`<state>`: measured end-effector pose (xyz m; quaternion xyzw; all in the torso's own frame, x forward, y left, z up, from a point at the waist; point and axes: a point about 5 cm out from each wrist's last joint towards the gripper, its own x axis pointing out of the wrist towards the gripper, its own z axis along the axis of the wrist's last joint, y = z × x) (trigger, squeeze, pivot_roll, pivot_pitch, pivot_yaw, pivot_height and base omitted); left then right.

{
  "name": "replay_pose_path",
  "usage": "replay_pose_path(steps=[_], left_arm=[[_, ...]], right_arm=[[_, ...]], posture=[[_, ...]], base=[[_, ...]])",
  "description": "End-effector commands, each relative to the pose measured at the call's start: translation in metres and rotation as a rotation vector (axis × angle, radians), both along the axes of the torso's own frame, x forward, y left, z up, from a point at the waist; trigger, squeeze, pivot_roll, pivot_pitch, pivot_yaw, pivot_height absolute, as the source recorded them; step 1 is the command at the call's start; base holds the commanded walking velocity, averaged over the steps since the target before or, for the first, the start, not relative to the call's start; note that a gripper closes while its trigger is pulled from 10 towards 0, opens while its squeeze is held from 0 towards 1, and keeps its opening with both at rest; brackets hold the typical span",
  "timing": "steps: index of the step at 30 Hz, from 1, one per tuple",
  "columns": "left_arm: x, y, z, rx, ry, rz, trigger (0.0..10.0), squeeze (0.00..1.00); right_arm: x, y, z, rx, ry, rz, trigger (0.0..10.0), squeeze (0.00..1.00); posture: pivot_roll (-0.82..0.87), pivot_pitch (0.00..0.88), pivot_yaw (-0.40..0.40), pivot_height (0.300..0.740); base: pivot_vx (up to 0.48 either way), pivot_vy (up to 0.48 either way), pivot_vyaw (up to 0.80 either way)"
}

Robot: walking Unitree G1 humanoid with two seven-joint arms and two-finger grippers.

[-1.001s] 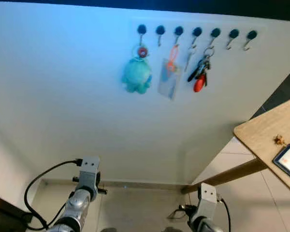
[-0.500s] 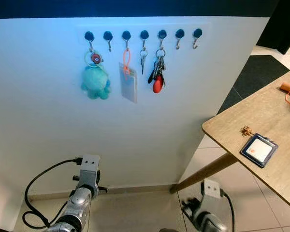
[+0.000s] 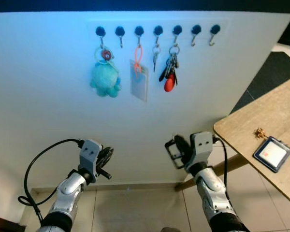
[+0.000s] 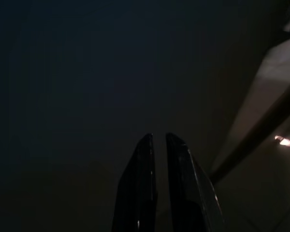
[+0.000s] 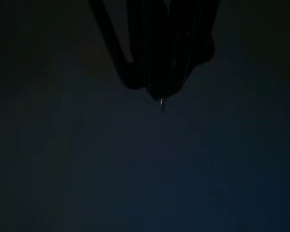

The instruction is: Hang keys on a hook

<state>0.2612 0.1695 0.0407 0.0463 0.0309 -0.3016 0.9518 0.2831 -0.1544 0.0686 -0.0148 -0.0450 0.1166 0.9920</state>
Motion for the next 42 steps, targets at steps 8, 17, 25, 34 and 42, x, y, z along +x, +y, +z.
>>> replay_pose_path(steps=[8,17,25,34,42], left_arm=[[-0.004,-0.025,0.066,-0.09,-0.204,-0.213,10.0,0.0],[-0.009,-0.065,0.136,-0.198,-0.368,-0.389,10.0,0.0],[-0.009,-0.084,0.169,-0.199,-0.401,-0.427,10.0,0.0],[0.001,-0.082,0.18,-0.185,-0.445,-0.308,10.0,0.0],[0.0,-0.076,0.176,-0.173,-0.413,-0.307,10.0,0.0]], right_arm=[[-0.007,-0.006,0.053,-0.056,-0.275,-0.141,10.0,0.0],[-0.01,-0.013,0.115,-0.136,-0.516,-0.274,10.0,0.0],[-0.009,-0.015,0.157,-0.12,-0.629,-0.329,10.0,0.0],[-0.008,-0.007,0.172,-0.122,-0.651,-0.298,10.0,0.0],[-0.008,0.014,0.174,-0.123,-0.64,-0.199,10.0,0.0]], posture=[[0.02,0.084,-0.031,0.74],[0.02,0.087,-0.03,0.74],[0.02,0.095,-0.03,0.74],[0.02,0.094,-0.032,0.74],[0.02,0.089,-0.04,0.74]], base=[[0.0,0.0,0.0],[0.0,0.0,0.0],[0.0,0.0,0.0],[0.0,0.0,0.0],[0.0,0.0,0.0]])
